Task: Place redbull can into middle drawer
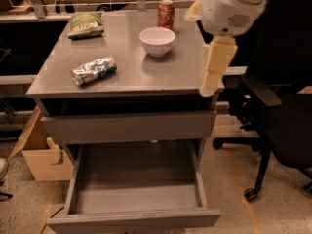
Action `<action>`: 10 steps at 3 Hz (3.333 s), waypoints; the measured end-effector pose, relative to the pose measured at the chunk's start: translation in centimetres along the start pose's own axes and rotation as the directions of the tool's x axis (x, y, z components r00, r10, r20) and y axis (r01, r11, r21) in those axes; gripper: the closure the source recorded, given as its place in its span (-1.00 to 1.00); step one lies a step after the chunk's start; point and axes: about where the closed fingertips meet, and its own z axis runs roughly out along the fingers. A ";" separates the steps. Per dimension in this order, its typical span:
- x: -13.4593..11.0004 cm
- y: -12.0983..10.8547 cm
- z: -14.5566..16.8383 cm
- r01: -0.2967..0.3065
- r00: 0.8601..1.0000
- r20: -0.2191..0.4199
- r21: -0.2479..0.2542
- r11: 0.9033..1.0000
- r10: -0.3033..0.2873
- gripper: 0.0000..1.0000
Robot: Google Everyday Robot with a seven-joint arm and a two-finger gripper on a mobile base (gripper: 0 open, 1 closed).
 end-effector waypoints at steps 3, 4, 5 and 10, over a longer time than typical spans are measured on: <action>-7.0 -2.7 4.6 0.145 0.988 0.068 -0.047 0.988 -0.141 -1.00; -9.0 -5.3 8.3 0.204 0.976 0.092 -0.081 0.976 -0.197 -1.00; -11.0 -8.0 12.4 0.257 0.963 0.115 -0.119 0.959 -0.244 -1.00; -20.0 -14.0 22.4 0.454 0.891 0.081 -0.179 0.873 -0.446 -1.00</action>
Offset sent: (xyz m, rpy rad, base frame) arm 0.0143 0.0535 -0.0065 -0.0035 0.0043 0.1257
